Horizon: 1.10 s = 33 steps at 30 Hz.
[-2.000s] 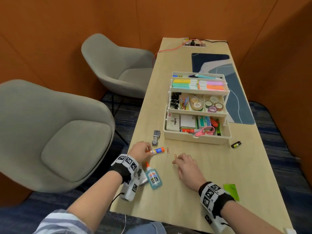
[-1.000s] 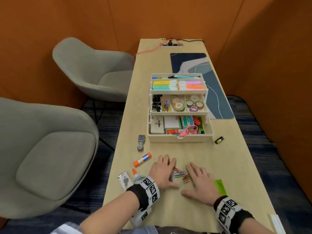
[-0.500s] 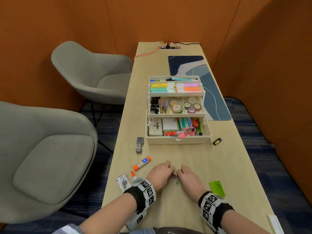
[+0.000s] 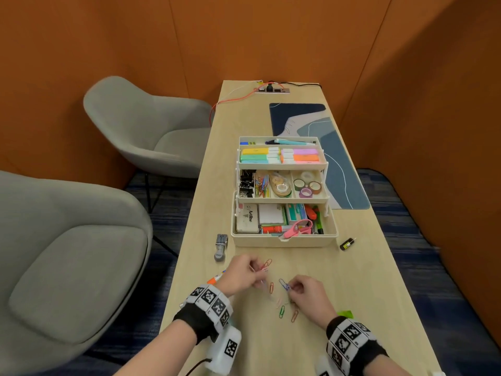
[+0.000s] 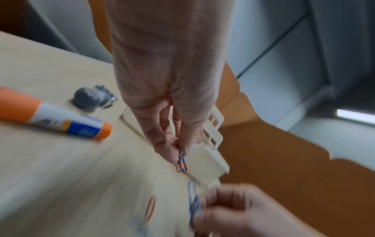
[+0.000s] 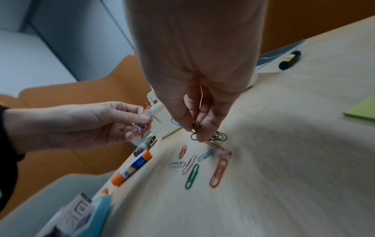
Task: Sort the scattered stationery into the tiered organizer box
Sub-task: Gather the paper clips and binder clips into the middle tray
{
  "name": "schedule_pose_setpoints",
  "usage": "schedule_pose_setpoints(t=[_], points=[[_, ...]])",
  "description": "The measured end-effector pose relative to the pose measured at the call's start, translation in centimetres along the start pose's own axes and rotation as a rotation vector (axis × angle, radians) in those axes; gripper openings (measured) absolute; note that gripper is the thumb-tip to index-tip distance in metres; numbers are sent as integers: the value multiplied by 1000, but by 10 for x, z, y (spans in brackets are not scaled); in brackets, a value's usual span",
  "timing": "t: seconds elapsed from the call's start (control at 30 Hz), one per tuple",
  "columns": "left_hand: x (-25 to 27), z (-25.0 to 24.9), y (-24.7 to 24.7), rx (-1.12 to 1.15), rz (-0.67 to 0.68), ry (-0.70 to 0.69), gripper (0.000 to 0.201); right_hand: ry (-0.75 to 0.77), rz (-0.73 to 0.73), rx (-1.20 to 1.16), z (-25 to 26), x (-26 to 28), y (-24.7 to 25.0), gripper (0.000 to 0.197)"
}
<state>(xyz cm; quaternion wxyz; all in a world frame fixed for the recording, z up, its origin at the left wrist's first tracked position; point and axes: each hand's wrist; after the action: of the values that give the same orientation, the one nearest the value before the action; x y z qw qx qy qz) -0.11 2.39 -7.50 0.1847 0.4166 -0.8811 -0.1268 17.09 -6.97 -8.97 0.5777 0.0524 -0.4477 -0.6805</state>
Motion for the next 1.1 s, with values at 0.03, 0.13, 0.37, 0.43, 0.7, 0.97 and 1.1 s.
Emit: schedule_pose_setpoints(t=[0.03, 0.13, 0.37, 0.43, 0.7, 0.97, 1.1], points=[[-3, -6, 6, 42, -16, -5, 22, -19, 8, -56, -1, 0, 2, 20], [-19, -31, 27, 171, -71, -45, 12, -67, 33, -202, -2, -2, 9, 16], [-90, -92, 82, 341, -292, -104, 15, -104, 14, -399, 5, -7, 21, 9], [-112, -96, 89, 375, -362, -68, 20, -89, 10, -409, 9, -7, 24, 11], [-149, -84, 86, 149, -423, 57, 10, -28, 49, -530, 49, -16, 41, 5], [-148, -82, 85, -130, -365, 79, 28, -27, -101, -669, 147, -95, 82, 10], [-145, -80, 86, -227, -343, 48, 18, -131, -194, -663, 175, -137, 74, 8]])
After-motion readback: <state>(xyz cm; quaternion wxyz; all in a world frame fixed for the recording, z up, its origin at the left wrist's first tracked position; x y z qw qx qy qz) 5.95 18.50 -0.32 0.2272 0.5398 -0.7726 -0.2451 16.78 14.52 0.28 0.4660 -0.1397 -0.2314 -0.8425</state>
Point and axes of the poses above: each hand's wrist, its own x-axis away from the middle knuckle, its own y-axis out of the back of the hand, z = x × y, and after that the axes turned 10 degrees about -y, right-handed
